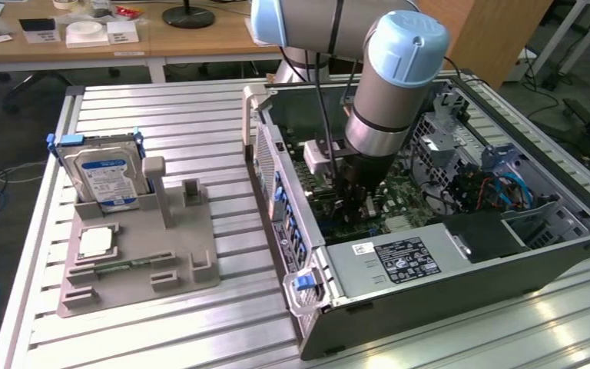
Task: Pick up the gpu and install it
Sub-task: 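Insert the gpu into the slot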
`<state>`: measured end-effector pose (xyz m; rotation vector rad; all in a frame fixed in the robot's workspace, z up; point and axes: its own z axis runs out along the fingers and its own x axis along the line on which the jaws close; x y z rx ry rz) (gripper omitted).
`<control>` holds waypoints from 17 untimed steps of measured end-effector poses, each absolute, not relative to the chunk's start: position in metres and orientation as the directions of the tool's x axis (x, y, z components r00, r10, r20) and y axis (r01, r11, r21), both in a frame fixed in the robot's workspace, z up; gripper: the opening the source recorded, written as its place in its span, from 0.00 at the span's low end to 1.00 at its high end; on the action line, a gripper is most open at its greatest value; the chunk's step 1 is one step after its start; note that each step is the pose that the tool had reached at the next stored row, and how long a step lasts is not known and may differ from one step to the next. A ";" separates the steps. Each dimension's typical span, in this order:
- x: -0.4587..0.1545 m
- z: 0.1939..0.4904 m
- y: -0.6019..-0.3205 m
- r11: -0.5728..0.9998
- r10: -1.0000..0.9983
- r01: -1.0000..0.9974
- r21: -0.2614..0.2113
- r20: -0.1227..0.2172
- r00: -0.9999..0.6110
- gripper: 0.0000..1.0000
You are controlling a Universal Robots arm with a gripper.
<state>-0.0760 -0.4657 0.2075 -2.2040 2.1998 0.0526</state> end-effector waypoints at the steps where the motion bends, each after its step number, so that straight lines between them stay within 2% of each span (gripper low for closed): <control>1: -0.076 0.207 -0.466 -0.002 -0.999 -1.000 0.004 -0.044 0.002 0.28; 9: -0.076 0.207 -0.465 -0.001 -0.999 -1.000 -0.006 -0.049 0.002 0.29; 10: -0.076 0.208 -0.466 -0.002 -0.999 -1.000 -0.007 -0.048 0.002 0.34; 17: -0.077 0.222 -0.466 -0.002 -0.999 -1.000 -0.029 -0.048 0.003 0.34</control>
